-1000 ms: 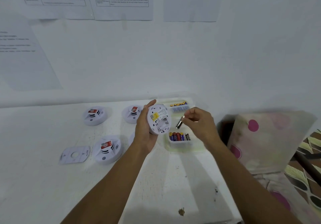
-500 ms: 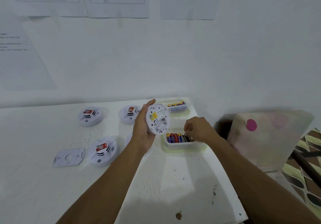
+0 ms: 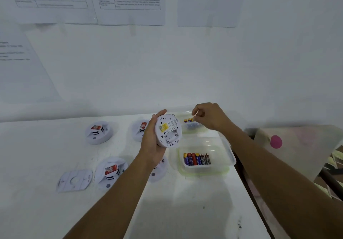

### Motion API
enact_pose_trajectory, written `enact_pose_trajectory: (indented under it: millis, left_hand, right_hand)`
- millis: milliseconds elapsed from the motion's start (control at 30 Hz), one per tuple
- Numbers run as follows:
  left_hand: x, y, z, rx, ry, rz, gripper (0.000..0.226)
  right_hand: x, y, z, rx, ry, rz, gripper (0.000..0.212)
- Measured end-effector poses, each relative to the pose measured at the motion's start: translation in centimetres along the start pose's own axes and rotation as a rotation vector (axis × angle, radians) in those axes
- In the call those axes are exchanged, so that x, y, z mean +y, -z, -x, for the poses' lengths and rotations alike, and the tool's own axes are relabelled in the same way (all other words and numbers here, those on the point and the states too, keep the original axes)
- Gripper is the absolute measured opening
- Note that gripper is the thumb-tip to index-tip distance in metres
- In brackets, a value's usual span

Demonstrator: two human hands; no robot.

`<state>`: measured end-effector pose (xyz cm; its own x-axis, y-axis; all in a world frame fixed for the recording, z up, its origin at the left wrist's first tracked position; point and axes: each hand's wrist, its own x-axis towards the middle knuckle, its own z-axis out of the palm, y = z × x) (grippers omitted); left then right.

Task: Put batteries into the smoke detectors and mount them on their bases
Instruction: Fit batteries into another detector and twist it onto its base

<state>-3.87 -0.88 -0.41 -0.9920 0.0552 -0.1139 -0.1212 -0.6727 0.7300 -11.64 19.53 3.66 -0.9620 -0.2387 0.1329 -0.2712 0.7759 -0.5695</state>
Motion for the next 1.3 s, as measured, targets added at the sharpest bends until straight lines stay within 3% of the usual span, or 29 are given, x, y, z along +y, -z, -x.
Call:
enact_pose_trajectory:
  millis: [167, 367, 633, 967, 1067, 1167, 1233, 1300]
  left_hand:
    - [1.3, 0.7, -1.5, 0.019, 0.001, -0.008, 0.037]
    - [2.0, 2.0, -2.8, 0.008, 0.009, -0.027, 0.039]
    - [2.3, 3.2, -4.3, 0.021, 0.029, 0.019, 0.040]
    - [1.8, 2.7, -6.9, 0.056, 0.015, 0.140, 0.040]
    - [1.6, 2.1, -7.3, 0.062, -0.003, 0.141, 0.039]
    - [1.5, 1.7, -7.5, 0.066, -0.013, 0.136, 0.039]
    - [1.7, 1.7, -7.6, 0.076, -0.019, 0.142, 0.042]
    - [1.9, 1.8, -7.7, 0.080, -0.036, 0.139, 0.041]
  right_hand:
    - [0.0, -1.6, -5.1, -0.153, -0.062, 0.169, 0.011]
    - [0.6, -4.5, -8.1, -0.184, -0.138, 0.275, 0.014]
    - [0.2, -5.6, -9.3, -0.229, -0.180, 0.190, 0.019]
    - [-3.9, -3.7, -2.6, 0.155, -0.207, -0.707, 0.003]
    - [-4.7, -6.3, -1.0, 0.199, -0.192, -0.729, 0.004]
    - [-5.0, -8.9, -0.2, 0.355, -0.094, -0.483, 0.003]
    - [-5.1, -10.4, 0.6, 0.443, -0.018, -0.314, 0.014]
    - [-4.8, -11.5, 1.5, 0.425, 0.080, -0.207, 0.029]
